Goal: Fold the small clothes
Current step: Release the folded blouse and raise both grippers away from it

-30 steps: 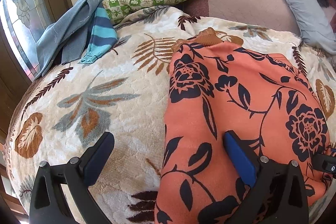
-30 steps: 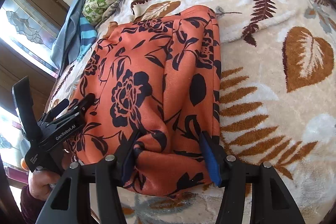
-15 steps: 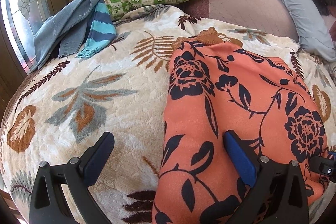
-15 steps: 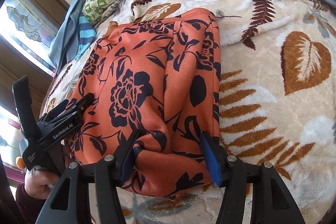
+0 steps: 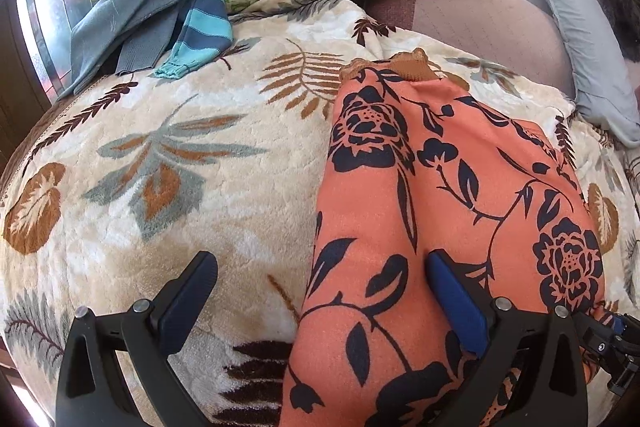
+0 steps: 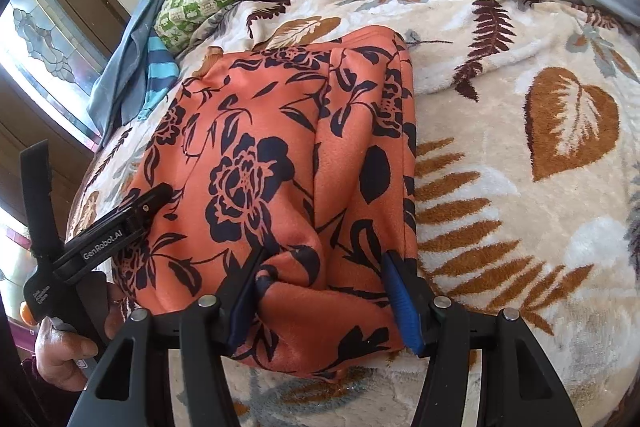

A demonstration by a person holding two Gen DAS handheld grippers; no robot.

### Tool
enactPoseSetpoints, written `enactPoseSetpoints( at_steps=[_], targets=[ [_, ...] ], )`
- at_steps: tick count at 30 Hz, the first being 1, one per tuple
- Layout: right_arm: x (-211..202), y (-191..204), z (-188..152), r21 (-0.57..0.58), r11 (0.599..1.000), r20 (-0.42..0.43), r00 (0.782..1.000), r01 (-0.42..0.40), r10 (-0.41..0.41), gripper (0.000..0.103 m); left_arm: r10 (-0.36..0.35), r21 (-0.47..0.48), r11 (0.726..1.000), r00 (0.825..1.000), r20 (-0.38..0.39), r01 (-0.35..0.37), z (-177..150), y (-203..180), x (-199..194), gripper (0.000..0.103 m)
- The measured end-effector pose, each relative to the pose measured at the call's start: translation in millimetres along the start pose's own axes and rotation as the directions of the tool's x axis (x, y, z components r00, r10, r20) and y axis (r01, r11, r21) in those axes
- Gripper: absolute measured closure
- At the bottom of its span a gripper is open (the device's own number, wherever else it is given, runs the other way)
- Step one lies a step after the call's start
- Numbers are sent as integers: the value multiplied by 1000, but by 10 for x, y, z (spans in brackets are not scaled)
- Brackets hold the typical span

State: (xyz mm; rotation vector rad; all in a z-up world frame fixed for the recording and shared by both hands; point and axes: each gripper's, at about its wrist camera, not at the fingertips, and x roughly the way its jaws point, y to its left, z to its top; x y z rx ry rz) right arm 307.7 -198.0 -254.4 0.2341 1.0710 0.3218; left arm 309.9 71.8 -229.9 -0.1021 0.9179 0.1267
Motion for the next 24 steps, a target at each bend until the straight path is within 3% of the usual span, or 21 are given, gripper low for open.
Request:
enactPoseSetpoints(
  at_steps=[10,15,24],
  targets=[
    [-94,33,-62,-4,1000,42,999,17,-17,40,81,106,991,996,31,-84,7,-165,-197,0],
    [-280,181,-115,-95,993,121,991,64,-52,40,96,150,983,994,58,-103,21,-235,-354,0],
    [-699,418,-189,-159,986,339,941,57,1,40,86,115,988,981,175,-107,85,-211,-795,0]
  ],
)
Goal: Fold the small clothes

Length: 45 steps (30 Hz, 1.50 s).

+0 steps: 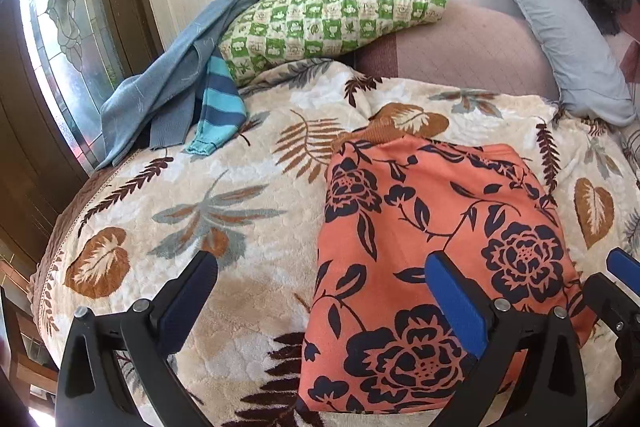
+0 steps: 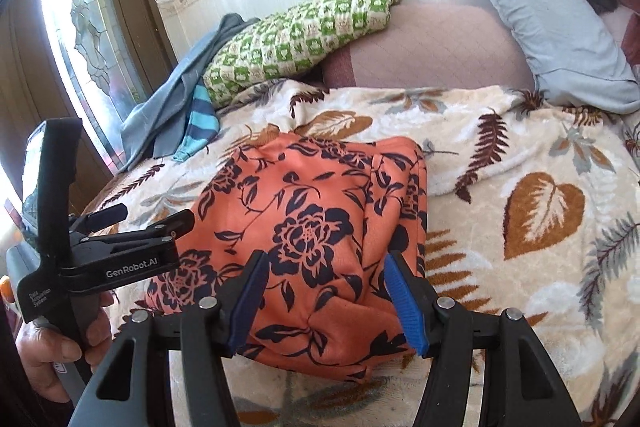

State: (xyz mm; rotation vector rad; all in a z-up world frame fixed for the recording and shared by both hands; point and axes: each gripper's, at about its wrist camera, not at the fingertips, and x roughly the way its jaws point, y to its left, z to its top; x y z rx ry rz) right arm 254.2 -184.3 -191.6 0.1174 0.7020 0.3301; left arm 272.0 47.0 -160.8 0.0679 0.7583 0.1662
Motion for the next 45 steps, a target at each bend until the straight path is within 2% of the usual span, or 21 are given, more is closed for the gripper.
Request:
enactPoseSetpoints(
  at_steps=[8,11,15,17,20,26,35,38,45],
  targets=[
    [81,35,113,73,997,34,999,5,-8,40,-14,-56,998,998,60,17,147,70,-257,0],
    [108,63,179,83,997,70,997,8,-13,40,5,-97,995,996,94,4,228,118,-384,0],
    [107,72,262,117,993,110,994,-7,-6,40,48,-91,995,990,135,-36,237,129,-548,0],
    [77,91,295,126,992,130,992,-13,-4,40,62,-91,995,989,138,-50,201,143,-609,0],
    [-2,173,343,116,993,154,988,-19,0,40,39,-90,996,991,127,-27,174,186,-709,0],
    [-337,349,196,74,997,194,981,-22,8,40,53,-75,996,986,160,-42,180,271,-1003,0],
    [-942,295,-26,143,989,226,974,-49,16,40,28,-56,998,977,212,-16,202,267,-1468,0],
    [-1143,330,-9,121,992,238,971,-39,10,40,19,-51,999,973,230,-7,222,259,-1623,0],
    [-1612,446,182,92,995,317,948,-46,15,40,9,-49,999,964,266,5,257,313,-1958,0]
  ],
)
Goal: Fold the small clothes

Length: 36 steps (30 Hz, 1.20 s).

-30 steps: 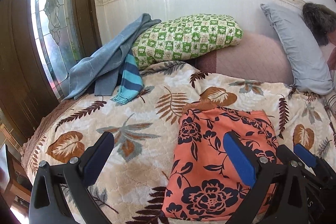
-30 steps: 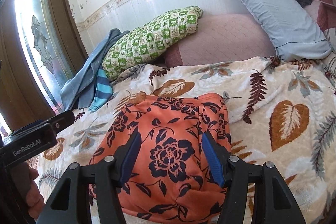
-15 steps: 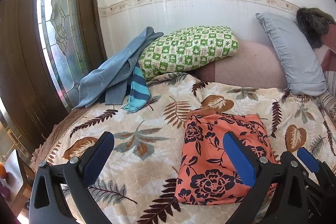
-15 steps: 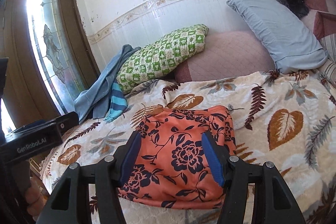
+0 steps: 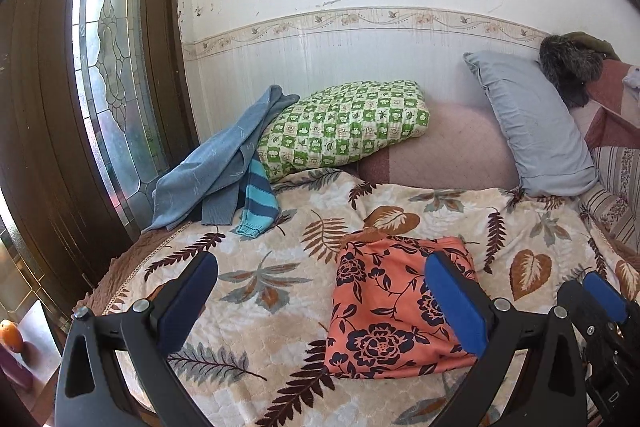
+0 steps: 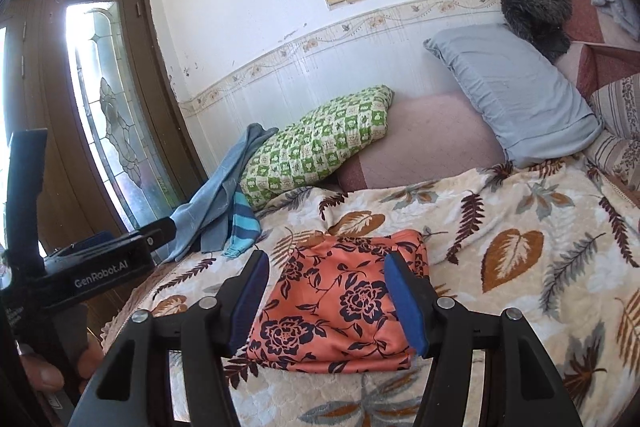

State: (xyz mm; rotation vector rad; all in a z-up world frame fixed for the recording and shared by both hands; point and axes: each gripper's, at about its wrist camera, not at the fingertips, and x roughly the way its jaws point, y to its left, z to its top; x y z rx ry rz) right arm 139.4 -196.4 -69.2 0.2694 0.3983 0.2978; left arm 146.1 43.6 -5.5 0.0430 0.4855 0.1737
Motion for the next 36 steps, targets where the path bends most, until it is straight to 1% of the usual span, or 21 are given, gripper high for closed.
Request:
enactPoseSetpoints(
  at_steps=[5,12,14,21,29,36],
  targets=[
    [-126,211,90,-58,998,22,1000,-19,20,40,5,-11,1000,1000,24,-5,66,78,-154,0],
    [-193,411,110,-105,993,11,998,-53,54,40,7,-11,1000,1000,25,-7,110,149,-248,0],
    [-202,437,109,-106,993,-5,998,-60,60,40,9,-11,1000,1000,19,-9,109,170,-258,0],
    [-249,483,117,-114,993,-31,999,-43,40,40,16,-22,1000,1000,0,-16,77,266,-287,0],
    [-322,523,177,-121,992,-26,999,-47,44,40,19,-28,999,1000,-10,-20,15,318,-345,0],
    [-336,565,151,-136,989,-26,998,-52,49,40,24,-28,999,1000,-10,-24,2,323,-368,0]
  ],
)
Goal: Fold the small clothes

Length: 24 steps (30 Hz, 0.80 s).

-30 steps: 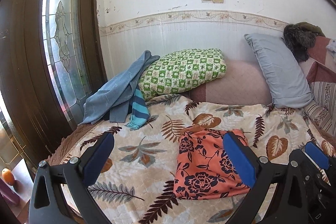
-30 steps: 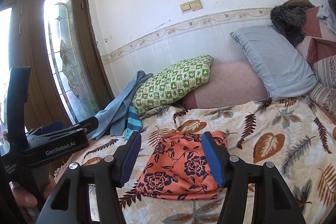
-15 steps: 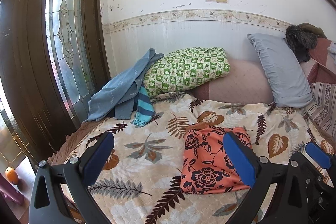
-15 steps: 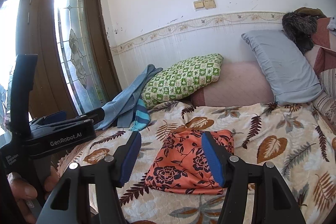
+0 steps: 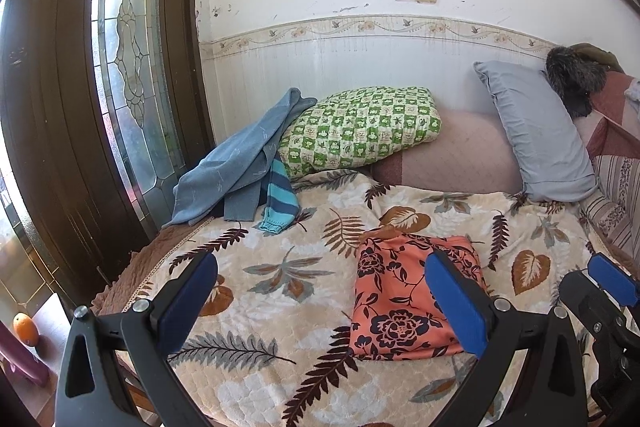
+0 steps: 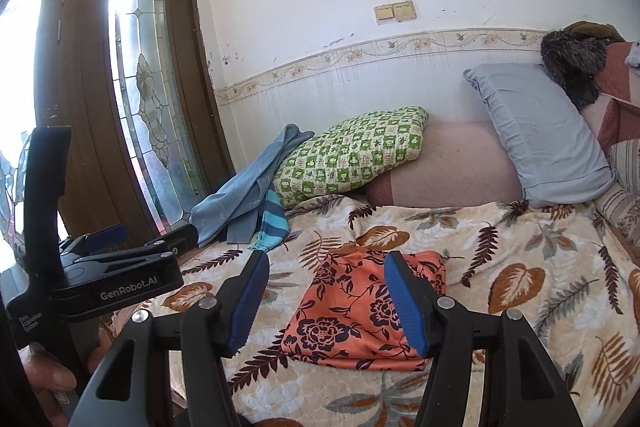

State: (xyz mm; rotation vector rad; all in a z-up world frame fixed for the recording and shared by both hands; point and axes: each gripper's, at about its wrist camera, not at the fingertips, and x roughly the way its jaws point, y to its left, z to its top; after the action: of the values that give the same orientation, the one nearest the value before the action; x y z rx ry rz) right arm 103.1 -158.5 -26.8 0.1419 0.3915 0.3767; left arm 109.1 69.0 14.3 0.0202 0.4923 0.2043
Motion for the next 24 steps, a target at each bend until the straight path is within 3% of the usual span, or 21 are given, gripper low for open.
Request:
enactPoseSetpoints(
  at_steps=[24],
  targets=[
    [57,-5,-24,10,1000,-8,1000,-9,9,40,-18,-4,1000,999,-27,18,-53,1,44,0]
  ],
)
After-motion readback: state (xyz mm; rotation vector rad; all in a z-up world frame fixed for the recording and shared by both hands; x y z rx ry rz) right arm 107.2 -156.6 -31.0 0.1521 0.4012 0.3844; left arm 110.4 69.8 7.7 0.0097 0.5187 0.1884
